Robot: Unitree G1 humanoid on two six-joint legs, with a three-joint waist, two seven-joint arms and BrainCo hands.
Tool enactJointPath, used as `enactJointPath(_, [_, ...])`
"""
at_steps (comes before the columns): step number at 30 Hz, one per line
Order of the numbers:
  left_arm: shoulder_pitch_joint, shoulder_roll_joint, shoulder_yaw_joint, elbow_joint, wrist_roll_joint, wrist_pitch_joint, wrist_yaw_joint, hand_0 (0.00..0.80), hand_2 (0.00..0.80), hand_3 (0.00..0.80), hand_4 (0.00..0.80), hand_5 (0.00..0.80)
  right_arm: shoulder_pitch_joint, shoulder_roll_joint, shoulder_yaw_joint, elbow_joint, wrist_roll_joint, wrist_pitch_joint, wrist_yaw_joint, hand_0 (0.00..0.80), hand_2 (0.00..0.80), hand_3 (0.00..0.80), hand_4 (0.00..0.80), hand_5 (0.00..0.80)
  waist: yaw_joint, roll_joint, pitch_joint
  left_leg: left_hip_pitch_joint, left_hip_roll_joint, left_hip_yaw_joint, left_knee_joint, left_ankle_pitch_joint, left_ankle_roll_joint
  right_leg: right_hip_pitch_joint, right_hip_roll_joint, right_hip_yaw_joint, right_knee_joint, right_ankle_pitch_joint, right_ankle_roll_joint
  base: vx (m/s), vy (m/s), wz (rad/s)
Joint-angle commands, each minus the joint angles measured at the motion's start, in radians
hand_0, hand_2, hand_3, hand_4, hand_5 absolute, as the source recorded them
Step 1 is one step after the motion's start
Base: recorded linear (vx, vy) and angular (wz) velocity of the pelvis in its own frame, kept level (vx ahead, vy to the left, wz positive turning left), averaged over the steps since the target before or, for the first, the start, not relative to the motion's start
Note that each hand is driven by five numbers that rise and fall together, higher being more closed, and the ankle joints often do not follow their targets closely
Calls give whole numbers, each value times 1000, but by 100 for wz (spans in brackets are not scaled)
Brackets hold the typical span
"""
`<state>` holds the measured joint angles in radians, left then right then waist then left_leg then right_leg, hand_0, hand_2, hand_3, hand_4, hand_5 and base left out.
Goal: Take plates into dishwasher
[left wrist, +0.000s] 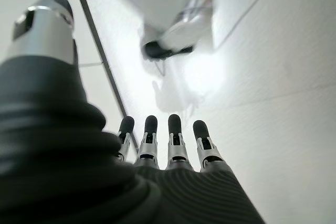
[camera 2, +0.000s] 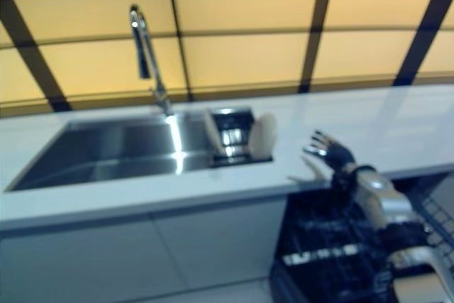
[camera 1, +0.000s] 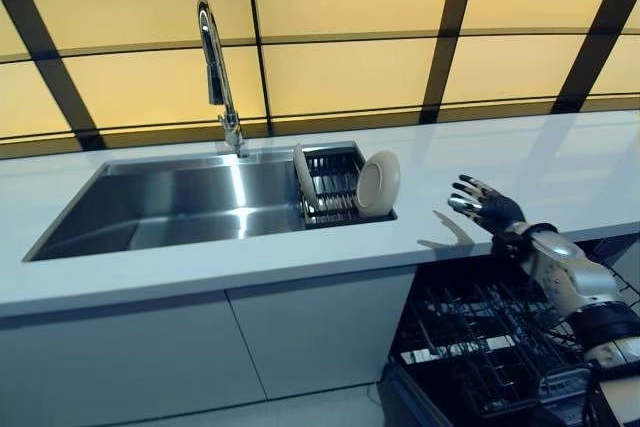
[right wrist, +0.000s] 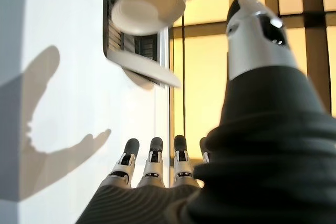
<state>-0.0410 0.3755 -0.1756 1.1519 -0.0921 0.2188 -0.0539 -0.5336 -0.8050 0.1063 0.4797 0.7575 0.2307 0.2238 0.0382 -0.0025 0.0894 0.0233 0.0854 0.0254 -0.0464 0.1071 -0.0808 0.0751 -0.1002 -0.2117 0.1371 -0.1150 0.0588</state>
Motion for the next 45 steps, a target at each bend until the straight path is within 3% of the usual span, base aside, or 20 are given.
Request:
enactJointPath(1, [-53, 55, -24, 13, -7, -3, -30, 0, 0, 0, 0, 0, -56, -5, -40, -32, 0, -42, 44, 0, 0, 0, 0, 0, 36, -54, -13, 5, -7, 2, -11, -16, 6, 28, -95, 61, -154, 179, 78, 79, 103, 7])
enactJointPath(11, [-66, 54, -34, 21, 0, -23, -26, 0, 0, 0, 0, 0, -67, -1, -62, -14, -6, -58, 7, 0, 0, 0, 0, 0, 44, -78, 0, -8, -36, 25, -16, -44, 43, -15, -135, 70, -159, 227, 122, 29, 99, 3])
enactJointPath(15, [-62, 63, -43, 16, 17, -22, -29, 0, 0, 0, 0, 0, -48, 6, -75, -11, -7, -55, -19, 0, 0, 0, 0, 0, 45, -85, 8, -19, -48, 27, -10, -46, 62, -48, -167, 97, -52, 273, 122, 45, 86, -2])
enactJointPath(16, [-60, 72, -46, 12, 24, -20, -34, 0, 0, 0, 0, 0, -32, 8, -78, -15, -4, -59, -30, 0, 0, 0, 0, 0, 39, -83, 16, -18, -52, 23, -6, -48, 71, -75, -163, 114, 19, 296, 119, 56, 62, -2])
enactJointPath(19, [-63, 81, -47, 11, 22, -21, -36, 0, 0, 0, 0, 0, -17, 10, -81, -17, -6, -61, -37, 0, 0, 0, 0, 0, 22, -82, 26, -3, -56, 6, -14, -51, 76, -103, -131, 139, 25, 292, 112, 102, 36, 6])
enactJointPath(22, [-74, 87, -42, 1, 18, -29, -33, 0, 0, 0, 0, 0, -3, 1, -86, -9, -1, -70, -39, 0, 0, 0, 0, 0, -6, -85, 45, 28, -69, -11, -21, -74, 81, -144, -61, 143, -39, 265, 106, 74, -28, 18])
enactJointPath(28, [-62, 65, -24, 14, 23, -66, -27, 0, 0, 0, 0, 0, -37, -10, -76, 19, 3, -70, -50, 0, 0, 0, 0, 0, 16, -89, 41, 35, -77, -17, -29, -82, 80, -109, -45, 107, -142, 266, 105, 6, -86, 22])
enactJointPath(45, [-54, 49, -70, 7, 26, -43, -38, 0, 0, 0, 0, 0, -125, -19, -41, 63, -23, -49, -115, 0, 0, 0, 0, 0, 25, -84, 38, 59, -64, -10, -41, -92, 65, -70, -49, 81, -183, 262, 105, 44, -18, 1])
